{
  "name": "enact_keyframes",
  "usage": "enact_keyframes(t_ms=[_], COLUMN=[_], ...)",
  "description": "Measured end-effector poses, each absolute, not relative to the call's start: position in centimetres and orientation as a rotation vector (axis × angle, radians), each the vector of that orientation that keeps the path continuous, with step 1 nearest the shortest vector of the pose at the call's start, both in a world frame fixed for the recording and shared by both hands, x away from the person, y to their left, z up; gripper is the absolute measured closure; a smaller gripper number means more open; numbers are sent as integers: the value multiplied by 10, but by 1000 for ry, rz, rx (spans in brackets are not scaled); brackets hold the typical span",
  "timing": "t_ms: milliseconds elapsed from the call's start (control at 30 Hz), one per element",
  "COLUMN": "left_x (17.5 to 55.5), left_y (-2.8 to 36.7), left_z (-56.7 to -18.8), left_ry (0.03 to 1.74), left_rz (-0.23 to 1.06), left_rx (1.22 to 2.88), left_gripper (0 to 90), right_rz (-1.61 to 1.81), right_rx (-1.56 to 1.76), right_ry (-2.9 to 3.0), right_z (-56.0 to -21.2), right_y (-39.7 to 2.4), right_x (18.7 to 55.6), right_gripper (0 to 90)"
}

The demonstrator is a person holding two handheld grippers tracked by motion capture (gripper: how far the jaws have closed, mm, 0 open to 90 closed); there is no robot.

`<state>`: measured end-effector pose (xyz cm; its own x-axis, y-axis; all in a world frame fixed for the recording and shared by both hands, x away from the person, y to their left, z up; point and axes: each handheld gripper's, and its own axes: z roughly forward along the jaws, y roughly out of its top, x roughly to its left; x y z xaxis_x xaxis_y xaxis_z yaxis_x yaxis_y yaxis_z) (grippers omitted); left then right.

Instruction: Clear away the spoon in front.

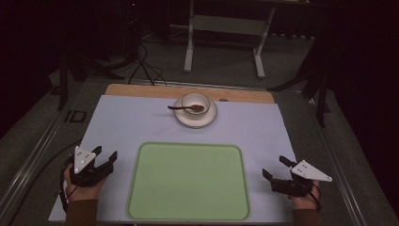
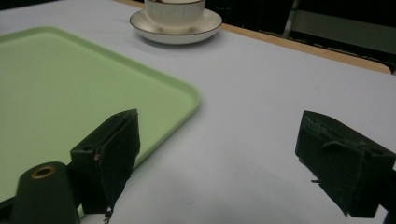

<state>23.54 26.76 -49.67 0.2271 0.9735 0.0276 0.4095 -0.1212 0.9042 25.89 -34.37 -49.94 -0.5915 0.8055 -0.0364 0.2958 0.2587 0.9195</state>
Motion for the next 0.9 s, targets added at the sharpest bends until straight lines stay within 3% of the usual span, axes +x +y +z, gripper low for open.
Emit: enact_keyframes(t_ms=[900], left_x=[246], left_y=[255], left_z=[-479], left_ry=[1246], left_rz=[749], left_rx=[1651], left_gripper=[409], right_rz=[1325], right_rx=[990], right_ry=[1996], right_z=[-498], right_y=[-347], right_x=[257], right_gripper=[138])
